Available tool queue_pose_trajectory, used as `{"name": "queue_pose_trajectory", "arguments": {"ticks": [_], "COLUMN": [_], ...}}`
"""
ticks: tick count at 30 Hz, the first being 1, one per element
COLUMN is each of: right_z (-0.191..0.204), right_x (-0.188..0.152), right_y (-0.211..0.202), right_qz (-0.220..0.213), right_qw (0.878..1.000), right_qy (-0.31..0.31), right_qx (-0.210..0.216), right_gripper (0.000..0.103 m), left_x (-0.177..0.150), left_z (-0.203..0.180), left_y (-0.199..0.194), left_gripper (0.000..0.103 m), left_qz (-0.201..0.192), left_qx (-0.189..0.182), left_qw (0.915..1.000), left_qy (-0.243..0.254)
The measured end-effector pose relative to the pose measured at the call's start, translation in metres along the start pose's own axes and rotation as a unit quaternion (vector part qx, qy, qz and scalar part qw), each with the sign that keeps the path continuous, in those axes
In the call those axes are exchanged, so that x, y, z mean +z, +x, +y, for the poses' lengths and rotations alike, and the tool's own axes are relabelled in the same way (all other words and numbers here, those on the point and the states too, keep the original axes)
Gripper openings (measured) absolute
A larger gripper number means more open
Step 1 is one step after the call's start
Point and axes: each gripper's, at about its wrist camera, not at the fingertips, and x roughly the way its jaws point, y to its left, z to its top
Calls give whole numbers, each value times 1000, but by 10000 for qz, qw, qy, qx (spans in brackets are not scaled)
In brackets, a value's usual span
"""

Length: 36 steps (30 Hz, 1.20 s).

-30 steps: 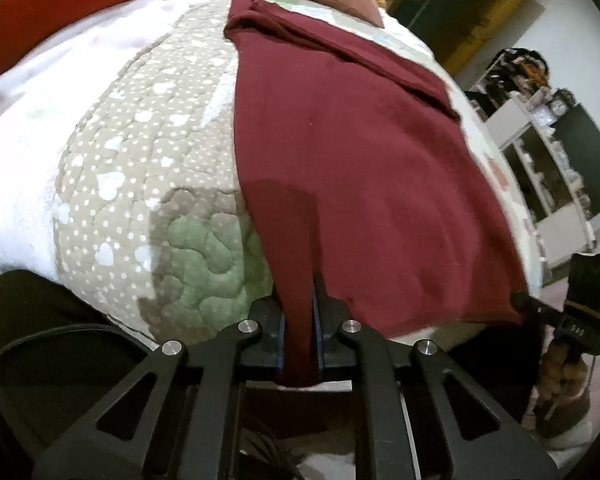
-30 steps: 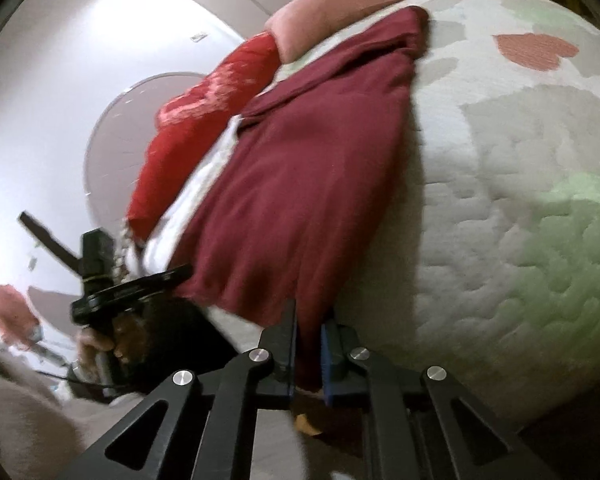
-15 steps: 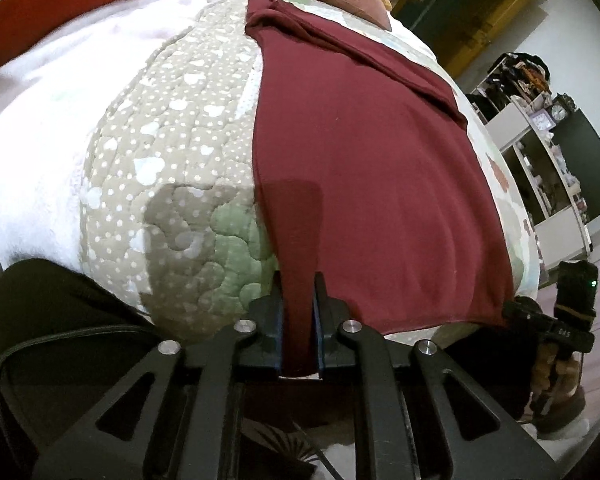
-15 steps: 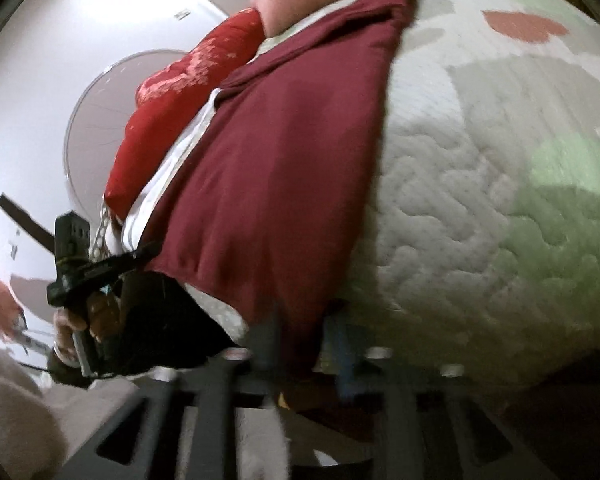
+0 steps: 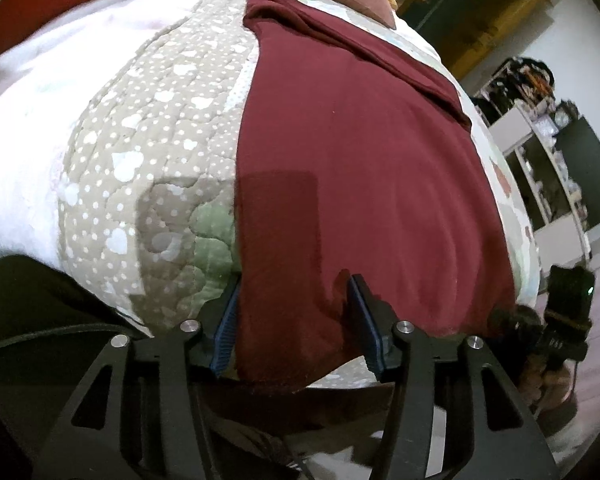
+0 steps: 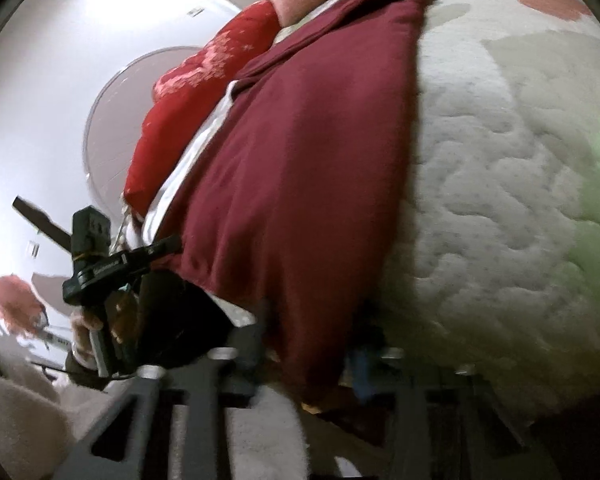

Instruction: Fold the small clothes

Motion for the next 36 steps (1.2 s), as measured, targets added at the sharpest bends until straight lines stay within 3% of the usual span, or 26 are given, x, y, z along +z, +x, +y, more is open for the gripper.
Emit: {"name": "queue_pose_trajectory", "arguments": {"ticks": [1,7,19,36], "right_z": [2,23,44,47], "right_x": [1,11,60,130], "right_y": [-1,-19,-70,-68], "right_qz": [-37,-369,-1590,-1979], "right_qw": [10000,9985,9835,9759], "right_qy": [-27,-222,-560,-919], "right_qx": [14,330,662,61], "right_gripper": [15,12,12,12], "left_x": [0,10,55,128], "left_z": [-1,0,-8,-28], "left_y": [-2,-15,-46,-30], "left_gripper": [24,15,15,15], "left_qz": [-9,-149,-908,-1253], "left_qx": [15,-163,-261,-40], "left_qw": [10000,9998,9955,9915], "left_qy": [77,26,40,350]}}
